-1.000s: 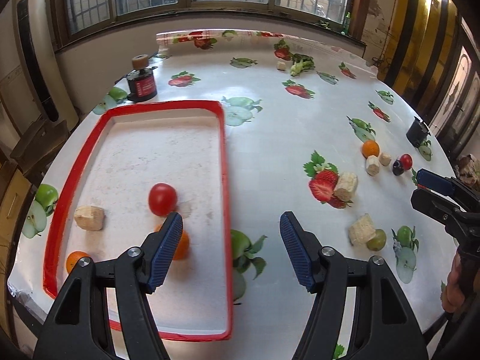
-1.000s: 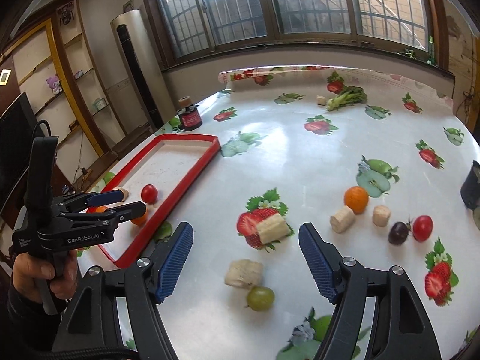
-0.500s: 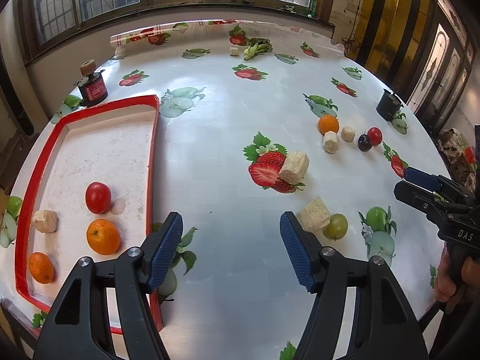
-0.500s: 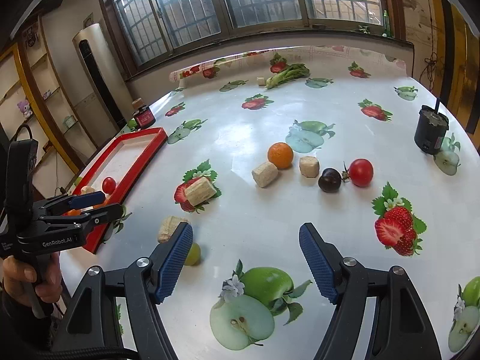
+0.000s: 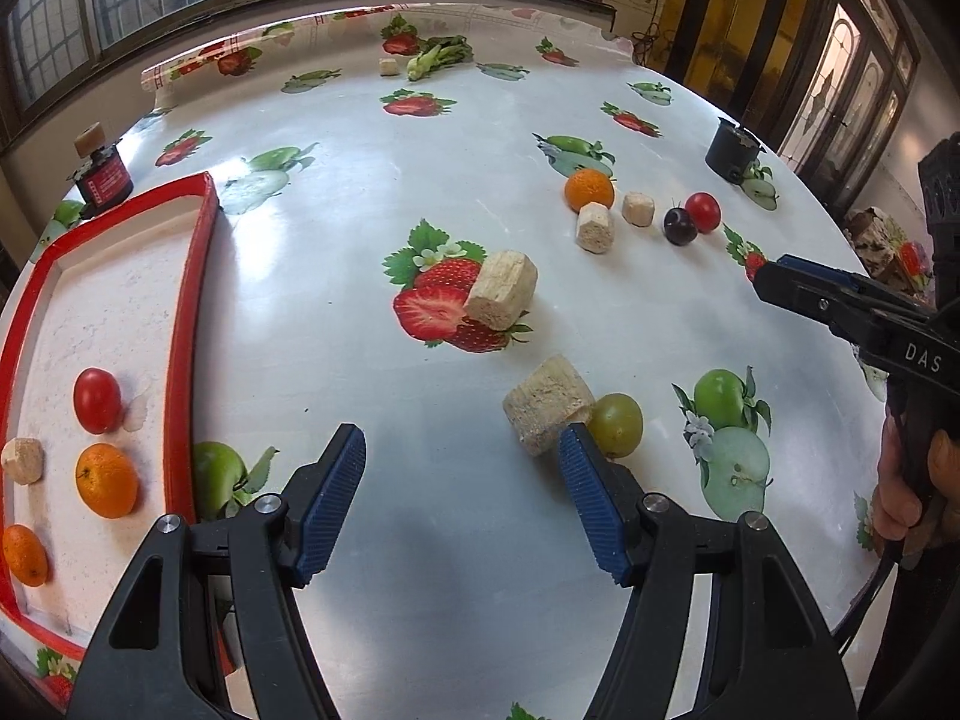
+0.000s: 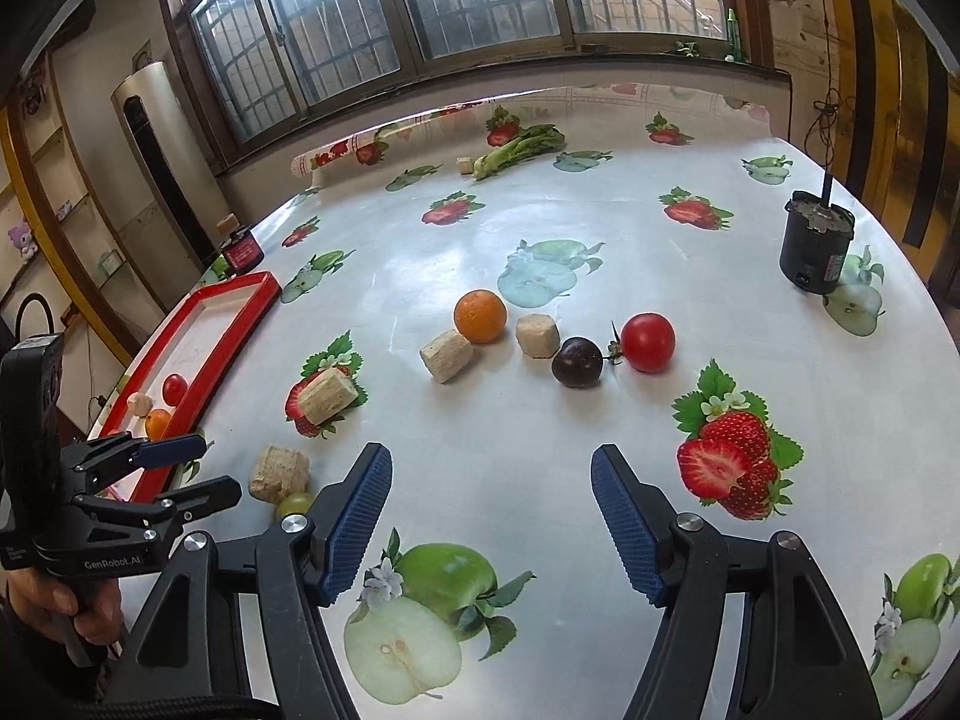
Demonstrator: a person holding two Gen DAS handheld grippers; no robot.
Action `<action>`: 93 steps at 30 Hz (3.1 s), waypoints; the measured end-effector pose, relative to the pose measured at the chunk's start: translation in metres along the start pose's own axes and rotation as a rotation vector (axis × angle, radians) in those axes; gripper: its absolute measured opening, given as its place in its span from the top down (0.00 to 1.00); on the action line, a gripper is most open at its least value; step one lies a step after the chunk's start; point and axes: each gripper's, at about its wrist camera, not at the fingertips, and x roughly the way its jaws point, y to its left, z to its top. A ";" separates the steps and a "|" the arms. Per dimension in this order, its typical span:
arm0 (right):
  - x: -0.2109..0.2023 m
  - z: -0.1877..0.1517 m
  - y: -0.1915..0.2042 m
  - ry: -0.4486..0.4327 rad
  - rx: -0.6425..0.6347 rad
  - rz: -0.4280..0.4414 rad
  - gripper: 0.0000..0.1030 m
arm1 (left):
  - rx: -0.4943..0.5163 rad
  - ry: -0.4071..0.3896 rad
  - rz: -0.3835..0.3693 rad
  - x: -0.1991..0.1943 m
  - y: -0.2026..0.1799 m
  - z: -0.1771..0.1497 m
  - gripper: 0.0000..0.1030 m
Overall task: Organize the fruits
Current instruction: 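Move both grippers back toward the plum and beige cubes, then grasp the dark plum with the right gripper while the left grasps a beige cube, then carry the plum and the beige cube with both grippers over the tray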
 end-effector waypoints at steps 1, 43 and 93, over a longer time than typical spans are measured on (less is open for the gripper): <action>0.003 0.001 -0.001 0.005 0.001 0.002 0.36 | 0.006 0.004 -0.008 0.002 -0.002 0.001 0.35; 0.048 0.026 -0.018 0.002 0.069 -0.048 0.78 | 0.023 -0.053 -0.156 -0.004 -0.001 0.000 0.82; 0.033 0.038 0.127 -0.009 -0.156 0.205 0.78 | -0.097 -0.153 0.112 -0.059 0.090 -0.008 0.65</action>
